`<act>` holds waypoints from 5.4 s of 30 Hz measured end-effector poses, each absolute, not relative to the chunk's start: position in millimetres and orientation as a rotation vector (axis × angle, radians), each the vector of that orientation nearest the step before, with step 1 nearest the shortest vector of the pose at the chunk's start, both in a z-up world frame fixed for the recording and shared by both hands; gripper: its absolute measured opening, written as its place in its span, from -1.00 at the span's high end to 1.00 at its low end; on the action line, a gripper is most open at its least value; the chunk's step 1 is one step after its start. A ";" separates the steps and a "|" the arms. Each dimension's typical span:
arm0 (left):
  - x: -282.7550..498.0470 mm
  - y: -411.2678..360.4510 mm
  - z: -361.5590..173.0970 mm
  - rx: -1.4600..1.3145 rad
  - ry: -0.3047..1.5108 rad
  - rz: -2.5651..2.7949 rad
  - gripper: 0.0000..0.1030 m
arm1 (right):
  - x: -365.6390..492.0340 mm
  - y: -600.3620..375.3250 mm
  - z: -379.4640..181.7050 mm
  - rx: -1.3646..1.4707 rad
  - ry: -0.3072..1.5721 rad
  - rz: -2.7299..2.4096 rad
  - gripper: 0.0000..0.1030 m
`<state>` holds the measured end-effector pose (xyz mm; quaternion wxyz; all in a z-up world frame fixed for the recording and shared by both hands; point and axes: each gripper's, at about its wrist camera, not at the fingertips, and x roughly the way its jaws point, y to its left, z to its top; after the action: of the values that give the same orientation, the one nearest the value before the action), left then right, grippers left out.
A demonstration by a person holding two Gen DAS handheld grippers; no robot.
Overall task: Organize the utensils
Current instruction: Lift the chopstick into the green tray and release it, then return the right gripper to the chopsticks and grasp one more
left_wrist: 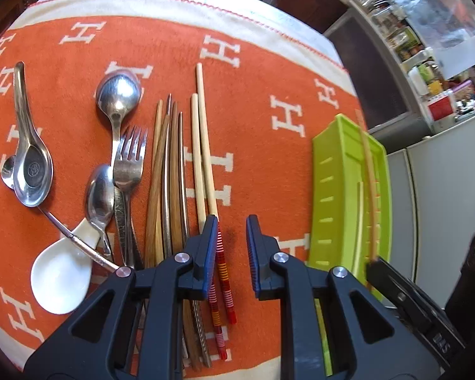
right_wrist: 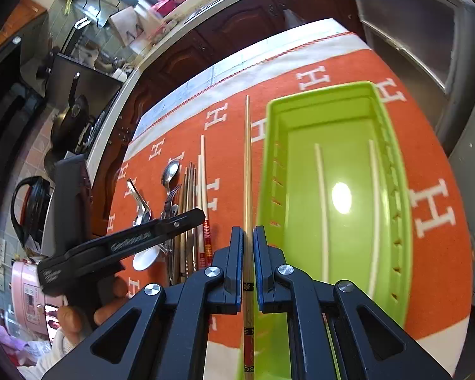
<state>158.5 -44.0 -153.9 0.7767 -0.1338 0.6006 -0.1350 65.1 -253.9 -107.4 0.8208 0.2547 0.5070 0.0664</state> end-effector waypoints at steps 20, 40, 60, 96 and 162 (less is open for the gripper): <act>146.9 -90.0 -169.0 0.000 1.137 -0.061 0.92 | 35.5 -278.5 -111.3 0.557 1.055 0.090 0.89; 84.4 -138.5 -61.2 -0.039 1.151 -0.386 0.94 | 12.4 -315.7 -115.2 0.537 1.045 -0.142 0.66; 44.4 -159.0 -57.4 0.131 1.124 -0.386 0.91 | -26.8 -318.1 -69.0 0.430 0.933 -0.265 0.46; 62.9 38.5 -52.4 -0.020 0.978 0.027 0.91 | 41.1 -189.8 -50.0 0.121 0.973 -0.079 0.45; 61.7 55.0 -104.6 -0.072 1.065 -0.185 0.91 | 114.5 -112.6 -170.5 0.073 1.193 0.105 0.89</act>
<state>61.7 55.0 -104.6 0.8569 -0.0342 0.5067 -0.0880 114.5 -112.6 -170.5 0.8253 0.0342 0.5614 0.0494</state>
